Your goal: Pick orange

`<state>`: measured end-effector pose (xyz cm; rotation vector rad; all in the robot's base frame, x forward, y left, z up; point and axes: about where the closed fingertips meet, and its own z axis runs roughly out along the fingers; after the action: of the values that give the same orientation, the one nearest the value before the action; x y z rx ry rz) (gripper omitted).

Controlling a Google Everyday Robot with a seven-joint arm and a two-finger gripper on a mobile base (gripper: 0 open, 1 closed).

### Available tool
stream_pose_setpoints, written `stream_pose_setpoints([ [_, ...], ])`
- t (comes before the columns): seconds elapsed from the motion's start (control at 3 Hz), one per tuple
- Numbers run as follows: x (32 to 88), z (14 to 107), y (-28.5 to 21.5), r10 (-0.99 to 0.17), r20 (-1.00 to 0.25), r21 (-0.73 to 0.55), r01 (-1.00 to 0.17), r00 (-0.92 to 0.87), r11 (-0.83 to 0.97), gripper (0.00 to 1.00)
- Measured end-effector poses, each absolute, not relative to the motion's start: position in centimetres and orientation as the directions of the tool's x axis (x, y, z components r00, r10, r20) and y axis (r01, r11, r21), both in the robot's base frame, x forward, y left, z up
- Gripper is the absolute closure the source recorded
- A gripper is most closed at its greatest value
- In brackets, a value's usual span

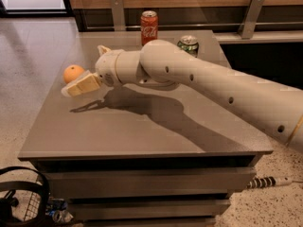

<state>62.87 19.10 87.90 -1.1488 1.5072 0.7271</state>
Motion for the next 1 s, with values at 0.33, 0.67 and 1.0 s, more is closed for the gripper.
stream_pose_setpoints([
  [0.33,63.0,87.1,20.5,-0.313,-0.950,-0.145,-0.920,0.026,0.363,0.00],
  [0.67,63.5,85.9,21.4,-0.338,-0.941,-0.149,-0.916,0.016,0.372,0.00],
  [1.0,63.9,85.0,22.5,-0.341,-0.940,-0.140,-0.921,0.008,0.364,0.00],
])
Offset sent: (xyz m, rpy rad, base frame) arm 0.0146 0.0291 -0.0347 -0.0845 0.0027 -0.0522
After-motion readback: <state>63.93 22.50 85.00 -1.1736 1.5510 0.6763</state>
